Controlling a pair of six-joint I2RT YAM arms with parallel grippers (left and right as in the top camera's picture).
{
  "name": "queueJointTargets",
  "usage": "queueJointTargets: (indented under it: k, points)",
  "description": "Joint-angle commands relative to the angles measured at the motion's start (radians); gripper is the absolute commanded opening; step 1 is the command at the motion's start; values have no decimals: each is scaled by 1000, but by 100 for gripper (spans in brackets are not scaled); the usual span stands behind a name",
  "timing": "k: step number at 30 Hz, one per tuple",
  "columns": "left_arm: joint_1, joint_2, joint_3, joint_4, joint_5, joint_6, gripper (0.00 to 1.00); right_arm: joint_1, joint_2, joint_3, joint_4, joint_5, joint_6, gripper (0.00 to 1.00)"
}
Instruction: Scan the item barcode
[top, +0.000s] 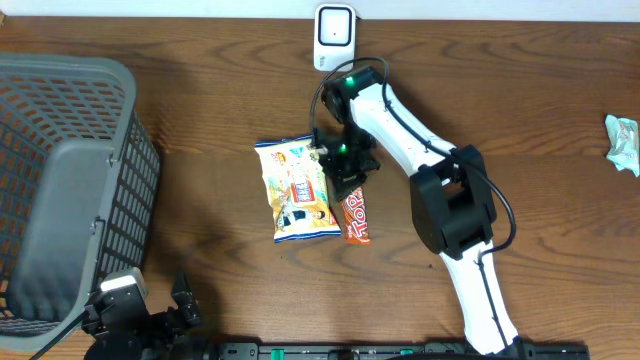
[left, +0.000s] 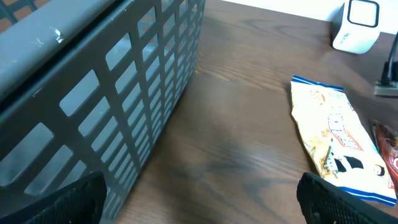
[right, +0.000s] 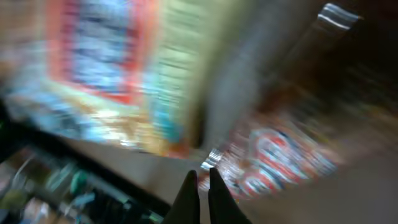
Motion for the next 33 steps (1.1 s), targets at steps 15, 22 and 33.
queueJointTargets:
  k: [15, 22, 33]
  points:
    - [3, -2, 5, 2, -3, -10, 98, 66, -601, 22, -20, 648, 556, 1]
    - [3, -2, 5, 2, -3, -10, 98, 99, -610, 5, -99, 914, 833, 7]
    - [3, -2, 5, 2, -3, -10, 98, 103, -610, -396, 216, 981, 1006, 49]
